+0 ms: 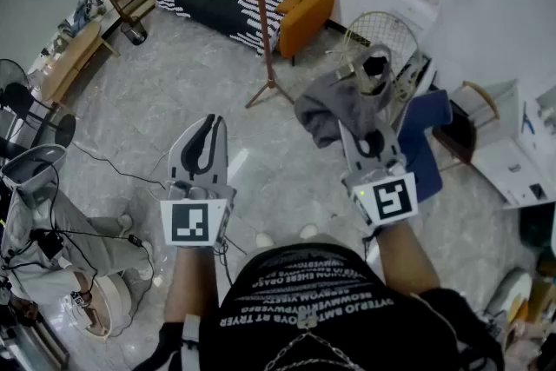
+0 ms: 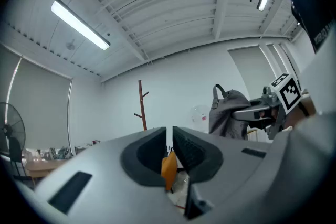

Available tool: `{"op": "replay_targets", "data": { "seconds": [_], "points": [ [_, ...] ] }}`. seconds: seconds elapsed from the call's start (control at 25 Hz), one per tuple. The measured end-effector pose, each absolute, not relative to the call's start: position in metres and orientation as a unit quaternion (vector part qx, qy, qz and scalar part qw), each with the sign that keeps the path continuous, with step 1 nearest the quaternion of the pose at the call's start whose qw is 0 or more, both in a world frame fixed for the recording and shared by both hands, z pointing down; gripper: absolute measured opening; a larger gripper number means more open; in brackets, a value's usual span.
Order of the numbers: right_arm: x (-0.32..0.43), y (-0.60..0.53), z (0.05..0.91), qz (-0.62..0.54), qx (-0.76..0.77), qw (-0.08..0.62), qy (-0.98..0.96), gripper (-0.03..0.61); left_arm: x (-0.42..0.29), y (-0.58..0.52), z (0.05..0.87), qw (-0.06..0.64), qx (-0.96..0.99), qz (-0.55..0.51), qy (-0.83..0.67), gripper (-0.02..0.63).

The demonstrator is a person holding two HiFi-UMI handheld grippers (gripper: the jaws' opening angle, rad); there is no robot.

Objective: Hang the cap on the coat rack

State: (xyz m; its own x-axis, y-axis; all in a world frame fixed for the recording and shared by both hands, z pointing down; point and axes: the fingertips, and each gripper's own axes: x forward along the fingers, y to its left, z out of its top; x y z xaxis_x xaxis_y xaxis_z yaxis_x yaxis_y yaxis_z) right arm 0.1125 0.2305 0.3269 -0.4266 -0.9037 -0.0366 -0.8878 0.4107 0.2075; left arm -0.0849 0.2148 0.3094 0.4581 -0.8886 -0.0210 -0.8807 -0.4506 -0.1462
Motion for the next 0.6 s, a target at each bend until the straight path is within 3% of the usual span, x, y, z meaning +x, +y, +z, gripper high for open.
{"op": "replay_targets", "data": {
  "seconds": [0.6],
  "points": [
    [0.148, 0.211, 0.322, -0.092, 0.498, 0.015, -0.862, 0.015, -0.044, 0.211, 0.313, 0.066, -0.839, -0.04, 0.539, 0.034]
  ]
}}
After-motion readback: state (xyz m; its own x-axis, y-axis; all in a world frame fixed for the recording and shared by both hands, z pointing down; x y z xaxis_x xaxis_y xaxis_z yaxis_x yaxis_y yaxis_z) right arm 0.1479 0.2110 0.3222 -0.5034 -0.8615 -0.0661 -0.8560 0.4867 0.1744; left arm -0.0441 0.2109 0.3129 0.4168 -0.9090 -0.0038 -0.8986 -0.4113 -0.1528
